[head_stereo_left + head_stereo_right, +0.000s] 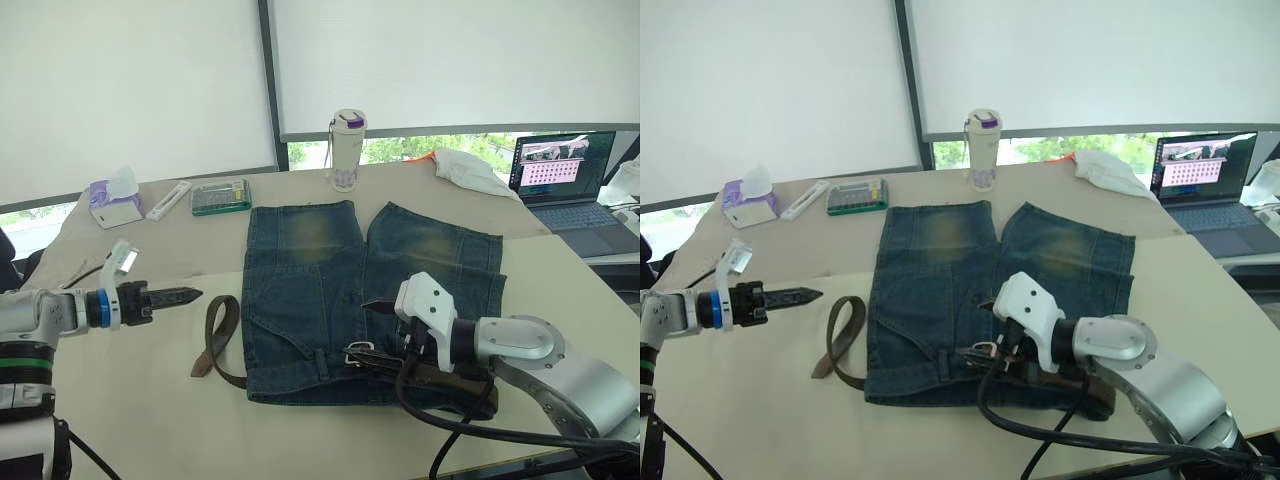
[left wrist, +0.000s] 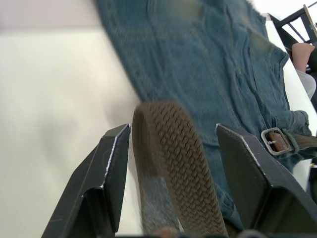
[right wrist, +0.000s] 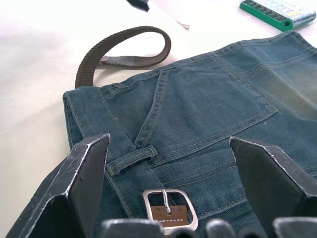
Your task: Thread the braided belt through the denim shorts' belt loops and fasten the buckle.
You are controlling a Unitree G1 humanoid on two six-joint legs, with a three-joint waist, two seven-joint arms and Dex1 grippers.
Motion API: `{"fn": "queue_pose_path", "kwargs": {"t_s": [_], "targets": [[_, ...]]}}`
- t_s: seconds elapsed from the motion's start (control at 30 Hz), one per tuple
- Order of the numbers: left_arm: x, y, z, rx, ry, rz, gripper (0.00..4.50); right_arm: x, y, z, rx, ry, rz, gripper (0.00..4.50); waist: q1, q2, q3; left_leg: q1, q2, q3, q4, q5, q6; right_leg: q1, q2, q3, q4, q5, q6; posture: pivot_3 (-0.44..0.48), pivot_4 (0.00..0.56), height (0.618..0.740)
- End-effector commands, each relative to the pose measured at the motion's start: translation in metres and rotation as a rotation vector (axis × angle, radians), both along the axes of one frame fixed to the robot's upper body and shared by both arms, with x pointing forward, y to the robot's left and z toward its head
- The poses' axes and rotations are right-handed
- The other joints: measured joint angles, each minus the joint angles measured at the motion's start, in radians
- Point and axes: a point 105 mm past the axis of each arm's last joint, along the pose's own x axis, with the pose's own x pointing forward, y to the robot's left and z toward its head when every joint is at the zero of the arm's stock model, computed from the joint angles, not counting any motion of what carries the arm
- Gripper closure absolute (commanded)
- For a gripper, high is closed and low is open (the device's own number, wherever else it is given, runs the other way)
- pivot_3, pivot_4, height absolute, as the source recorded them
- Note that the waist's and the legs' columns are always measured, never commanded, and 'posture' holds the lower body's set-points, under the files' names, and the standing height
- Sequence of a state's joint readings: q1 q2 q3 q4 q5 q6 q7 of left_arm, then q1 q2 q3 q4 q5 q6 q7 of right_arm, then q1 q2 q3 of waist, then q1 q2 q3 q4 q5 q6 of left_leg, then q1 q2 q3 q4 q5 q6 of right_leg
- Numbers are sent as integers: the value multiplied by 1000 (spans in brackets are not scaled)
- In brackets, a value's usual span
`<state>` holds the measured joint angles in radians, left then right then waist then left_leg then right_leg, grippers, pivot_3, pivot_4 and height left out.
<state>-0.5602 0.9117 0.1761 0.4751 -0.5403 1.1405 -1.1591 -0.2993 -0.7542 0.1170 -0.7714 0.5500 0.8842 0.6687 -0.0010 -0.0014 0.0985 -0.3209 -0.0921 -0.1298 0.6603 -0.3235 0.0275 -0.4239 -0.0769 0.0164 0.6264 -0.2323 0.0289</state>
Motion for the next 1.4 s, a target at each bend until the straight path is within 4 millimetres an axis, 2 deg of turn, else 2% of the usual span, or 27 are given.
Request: {"fn": "queue_pose_path", "kwargs": {"t_s": [0.03,0.3,0.5,0.6,0.67,0.8,0.83,0.9,0.93,0.97,1.03,1.07,1.13,1.2,1.23,1.33,1.4], "targets": [[4,-4,-10,-23,50,46,1589,-3,3,8,7,-52,20,211,3,0,0,0,0,0,0,0,0,0,0,0,0,0,0,0,150,740],[18,-27,-11,-208,104,64,1589,-5,3,7,4,-45,15,211,12,-1,0,0,0,0,0,1,-1,0,-1,0,0,0,0,0,150,740],[16,-41,-12,-260,131,20,1589,-5,2,8,2,-46,9,211,8,-1,0,0,1,0,0,1,-1,-1,-1,2,0,0,0,0,150,740],[18,-47,-17,-234,118,7,2292,-5,1,8,1,-46,5,211,10,-1,0,0,1,0,0,1,-1,-1,-2,2,0,0,0,0,150,740],[23,-49,-17,-198,77,16,2982,-5,1,8,4,-47,5,211,14,-1,0,-1,0,0,0,1,-1,0,-2,1,0,0,0,0,150,740],[36,-58,18,-170,-169,-34,4324,-5,1,7,10,-48,3,211,12,-2,0,-1,1,0,1,1,-2,0,-3,2,-1,0,0,0,150,740],[36,-62,30,-188,-226,-56,4465,-4,1,7,10,-49,4,211,11,-2,0,-1,1,0,1,1,-2,0,-3,3,0,0,0,0,150,740],[35,-66,52,-262,-298,-87,4465,-3,2,7,13,-50,6,211,10,-2,0,-1,2,0,0,1,-2,-1,-3,5,0,0,0,0,150,740],[31,-69,70,-313,-353,-116,4465,-3,2,7,12,-52,9,211,10,-2,0,-1,2,0,0,1,-2,-1,-3,6,0,0,0,0,150,740],[24,-71,91,-385,-384,-150,4465,-2,3,8,15,-55,12,211,10,-2,0,-1,1,0,0,1,-2,-1,-2,6,-1,0,0,0,150,740],[12,-73,112,-459,-411,-192,4465,-1,3,8,17,-58,17,211,9,-2,0,-1,2,0,0,1,-2,-1,-2,7,0,0,0,0,150,740],[4,-70,109,-445,-380,-204,4465,0,3,9,19,-58,18,211,8,-2,0,-1,1,0,0,1,-2,-1,-2,7,0,0,0,0,150,740],[-13,-55,54,-209,-215,-155,4465,3,4,7,23,-57,24,211,-8,1,-2,0,2,0,-1,1,-2,-1,-1,6,0,0,0,0,150,740],[-29,-41,10,-8,-118,-147,4465,4,6,6,23,-57,32,211,-20,8,-5,5,1,1,-5,0,-2,-1,-1,13,0,0,0,0,150,740],[-36,-35,-5,57,-96,-157,4465,4,7,5,23,-58,38,211,-21,8,-5,10,0,2,-11,-1,-2,0,-1,18,0,0,0,0,150,740],[-49,-19,-35,166,-53,-159,4465,4,9,4,22,-56,51,211,-10,-2,0,10,1,3,-12,0,-3,-3,1,20,-3,-1,-2,0,150,740],[-52,-1,-50,246,-46,-109,4465,3,9,2,16,-50,59,211,3,-4,1,8,2,1,-12,0,-4,-3,1,18,-4,-1,-2,0,150,740]]}}
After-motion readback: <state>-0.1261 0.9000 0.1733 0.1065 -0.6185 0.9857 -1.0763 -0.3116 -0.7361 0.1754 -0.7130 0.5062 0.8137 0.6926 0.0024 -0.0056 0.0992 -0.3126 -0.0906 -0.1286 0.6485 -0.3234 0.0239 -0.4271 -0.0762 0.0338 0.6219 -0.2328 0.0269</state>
